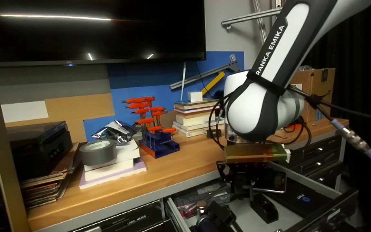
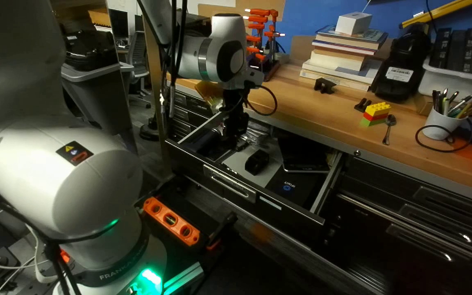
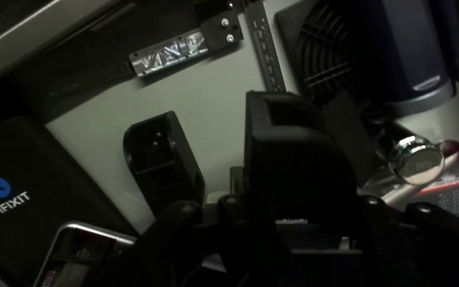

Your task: Put the three black objects in the open drawer then close the drawer

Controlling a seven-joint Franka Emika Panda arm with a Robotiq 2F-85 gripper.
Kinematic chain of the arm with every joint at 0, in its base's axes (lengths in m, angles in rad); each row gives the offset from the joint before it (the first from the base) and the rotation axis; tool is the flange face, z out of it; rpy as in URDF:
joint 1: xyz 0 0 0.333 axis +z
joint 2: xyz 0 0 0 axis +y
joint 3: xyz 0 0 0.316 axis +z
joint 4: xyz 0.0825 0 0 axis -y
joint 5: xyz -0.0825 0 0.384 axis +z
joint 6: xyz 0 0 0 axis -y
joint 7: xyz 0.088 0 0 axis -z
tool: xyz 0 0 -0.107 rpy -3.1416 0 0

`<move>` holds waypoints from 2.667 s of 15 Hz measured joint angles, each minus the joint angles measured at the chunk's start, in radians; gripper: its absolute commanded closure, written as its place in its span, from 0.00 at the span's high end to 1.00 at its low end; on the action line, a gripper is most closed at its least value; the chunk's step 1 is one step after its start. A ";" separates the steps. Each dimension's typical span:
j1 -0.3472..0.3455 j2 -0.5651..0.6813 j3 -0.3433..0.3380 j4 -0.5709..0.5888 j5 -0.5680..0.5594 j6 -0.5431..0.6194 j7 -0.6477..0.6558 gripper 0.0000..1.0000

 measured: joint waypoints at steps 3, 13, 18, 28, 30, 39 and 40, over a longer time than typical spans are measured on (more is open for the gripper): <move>-0.013 0.028 -0.002 -0.018 0.008 0.023 -0.086 0.27; -0.019 0.232 -0.046 0.095 0.033 0.115 -0.169 0.75; -0.009 0.291 -0.083 0.134 0.055 0.131 -0.177 1.00; 0.017 0.138 -0.088 0.144 0.104 0.035 -0.201 1.00; 0.022 0.066 -0.083 0.146 0.096 0.003 -0.204 1.00; 0.014 -0.013 -0.069 0.285 -0.064 0.044 -0.160 1.00; 0.013 0.005 -0.069 0.310 -0.065 0.057 -0.161 1.00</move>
